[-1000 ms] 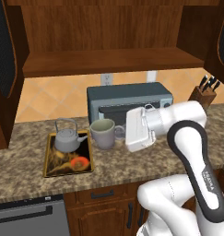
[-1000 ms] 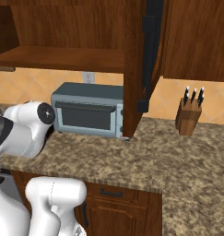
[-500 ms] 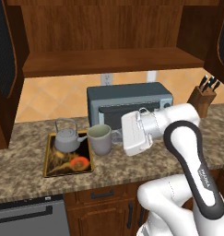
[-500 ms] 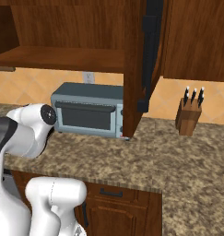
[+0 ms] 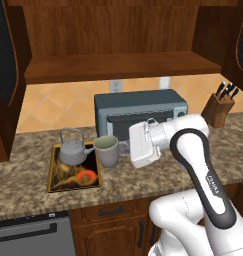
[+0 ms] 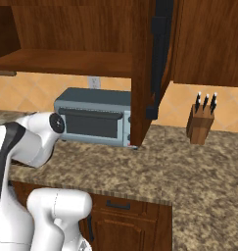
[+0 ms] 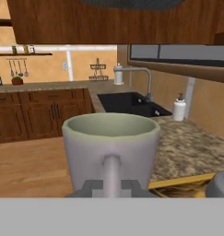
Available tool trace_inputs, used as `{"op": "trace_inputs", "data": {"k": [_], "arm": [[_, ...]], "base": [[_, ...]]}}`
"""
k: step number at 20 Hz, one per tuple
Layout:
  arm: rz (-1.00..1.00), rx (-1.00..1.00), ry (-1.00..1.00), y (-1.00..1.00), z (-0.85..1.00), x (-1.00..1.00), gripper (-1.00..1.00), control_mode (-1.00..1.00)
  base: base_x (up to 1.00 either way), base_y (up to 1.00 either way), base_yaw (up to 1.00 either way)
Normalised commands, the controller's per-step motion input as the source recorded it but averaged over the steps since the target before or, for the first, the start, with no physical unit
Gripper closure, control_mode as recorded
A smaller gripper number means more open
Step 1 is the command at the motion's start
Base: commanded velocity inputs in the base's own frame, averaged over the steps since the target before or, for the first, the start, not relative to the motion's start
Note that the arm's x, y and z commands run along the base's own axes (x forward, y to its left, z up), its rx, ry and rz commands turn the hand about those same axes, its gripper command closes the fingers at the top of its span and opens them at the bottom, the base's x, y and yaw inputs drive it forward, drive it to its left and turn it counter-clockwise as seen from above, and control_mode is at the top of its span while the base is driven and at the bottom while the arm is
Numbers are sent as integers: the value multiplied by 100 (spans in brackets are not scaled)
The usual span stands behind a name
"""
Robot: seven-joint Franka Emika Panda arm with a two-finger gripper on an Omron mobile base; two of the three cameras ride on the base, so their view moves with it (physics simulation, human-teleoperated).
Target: Pick the kettle from the counter and place it on the tray. Then pick the mug from the cabinet and place it on the tray. Then close the cabinet doors.
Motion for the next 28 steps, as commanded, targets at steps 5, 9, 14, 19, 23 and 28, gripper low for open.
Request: {"op": "trace_inputs", "data": {"k": [5,9,14,19,23,28], "arm": [[0,0,0,7,-19,20,100,-100],[2,0,0,18,-32,14,100,-100],[3,0,0,17,-41,22,100,-100],[3,0,0,8,-38,24,100,-100],[2,0,0,9,-32,21,100,-100],[1,0,0,9,-26,22,100,-100]], "base": [[0,0,0],[0,0,0],[0,0,0],[0,0,0],[0,0,0],[0,0,0]]}}
